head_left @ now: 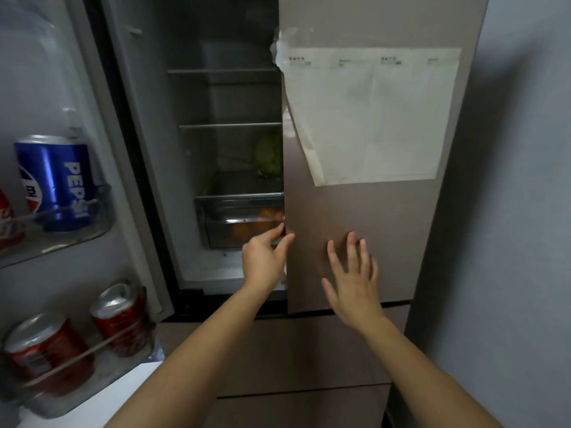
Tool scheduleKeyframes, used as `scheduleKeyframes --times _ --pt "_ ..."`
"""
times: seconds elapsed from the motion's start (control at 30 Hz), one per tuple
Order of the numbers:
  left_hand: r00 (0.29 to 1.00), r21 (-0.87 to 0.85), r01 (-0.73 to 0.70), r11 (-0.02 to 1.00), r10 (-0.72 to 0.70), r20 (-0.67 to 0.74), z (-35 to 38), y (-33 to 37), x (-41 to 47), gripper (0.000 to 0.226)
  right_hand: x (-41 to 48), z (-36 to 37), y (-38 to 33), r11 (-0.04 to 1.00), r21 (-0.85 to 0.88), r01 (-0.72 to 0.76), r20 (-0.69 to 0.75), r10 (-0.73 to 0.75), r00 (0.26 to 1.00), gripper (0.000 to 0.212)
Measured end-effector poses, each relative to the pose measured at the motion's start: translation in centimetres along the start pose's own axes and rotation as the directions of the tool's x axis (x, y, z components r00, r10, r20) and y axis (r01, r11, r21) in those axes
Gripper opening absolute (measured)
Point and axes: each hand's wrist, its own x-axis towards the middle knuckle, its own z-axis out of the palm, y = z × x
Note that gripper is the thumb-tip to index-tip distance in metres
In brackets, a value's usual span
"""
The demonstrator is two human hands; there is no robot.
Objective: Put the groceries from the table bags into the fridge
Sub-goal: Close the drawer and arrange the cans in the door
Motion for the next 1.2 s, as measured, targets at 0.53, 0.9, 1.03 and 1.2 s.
scheduleKeyframes --times 0.53,0.9,1.03,1.2 --pt "0.999 0.032 -0.019 0.999 0.018 0.046 -0.8 -0.4 0.8 0.030 0.3 0.6 -0.5 0.999 -0.007 -0.045 -0.049 0.044 0.998 0.089" --pt "0.795 0.393 -0.403 0.826 0.529 -0.298 -18.4 1.2 -8.1 0.036 -0.9 -2.1 -16.1 0.896 0.432 0.100 -0.143 -0.042 0.989 0.062" --pt "0.606 0.504 -0.434 0.747 0.656 -0.450 -25.4 0.3 -11.2 0.033 -2.9 -3.3 -25.0 0.787 0.549 0.282 -0.222 -0.188 0.957 0.054" --pt "0.640 0.447 -0.136 0.884 0.423 -0.642 -32.8 -2.2 -13.1 0.055 -6.6 -4.6 -33.2 0.657 0.517 0.548 -0.317 -0.447 0.836 0.038"
